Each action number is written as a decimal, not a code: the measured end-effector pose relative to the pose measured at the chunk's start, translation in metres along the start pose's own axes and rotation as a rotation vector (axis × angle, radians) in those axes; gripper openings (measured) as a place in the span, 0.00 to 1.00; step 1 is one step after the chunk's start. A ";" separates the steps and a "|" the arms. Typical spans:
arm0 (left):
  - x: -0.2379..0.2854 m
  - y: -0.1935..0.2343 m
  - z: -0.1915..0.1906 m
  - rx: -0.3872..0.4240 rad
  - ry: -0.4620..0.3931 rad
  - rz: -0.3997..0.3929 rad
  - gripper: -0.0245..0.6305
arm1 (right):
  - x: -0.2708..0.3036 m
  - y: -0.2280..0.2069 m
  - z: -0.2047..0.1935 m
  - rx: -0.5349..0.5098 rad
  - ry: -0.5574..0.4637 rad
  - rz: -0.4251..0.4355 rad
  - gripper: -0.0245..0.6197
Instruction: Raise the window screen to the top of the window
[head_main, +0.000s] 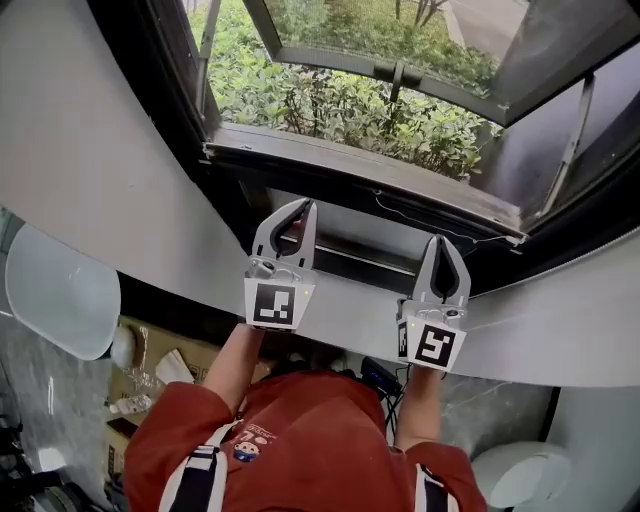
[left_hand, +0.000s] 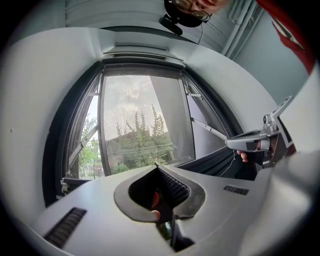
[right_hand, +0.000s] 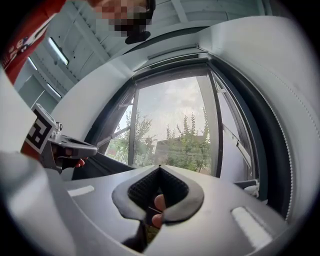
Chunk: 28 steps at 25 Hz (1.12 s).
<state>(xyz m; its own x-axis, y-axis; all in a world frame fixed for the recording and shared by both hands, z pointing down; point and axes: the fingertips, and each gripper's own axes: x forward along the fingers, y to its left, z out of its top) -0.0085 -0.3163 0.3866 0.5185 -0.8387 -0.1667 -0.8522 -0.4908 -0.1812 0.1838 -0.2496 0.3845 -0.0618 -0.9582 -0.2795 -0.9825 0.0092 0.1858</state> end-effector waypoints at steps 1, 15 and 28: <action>0.002 0.001 -0.001 0.001 0.000 -0.002 0.05 | 0.001 0.000 -0.001 -0.008 0.005 -0.003 0.05; 0.021 0.013 -0.030 0.471 0.108 -0.085 0.09 | 0.028 0.014 -0.021 -0.409 0.172 0.172 0.05; 0.036 0.044 -0.077 1.050 0.375 -0.236 0.23 | 0.041 -0.001 -0.069 -0.884 0.402 0.316 0.25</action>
<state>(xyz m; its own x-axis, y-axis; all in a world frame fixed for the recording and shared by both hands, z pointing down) -0.0326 -0.3865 0.4467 0.4537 -0.8560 0.2476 -0.1649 -0.3537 -0.9207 0.1942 -0.3086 0.4377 -0.0717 -0.9752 0.2095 -0.4400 0.2195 0.8707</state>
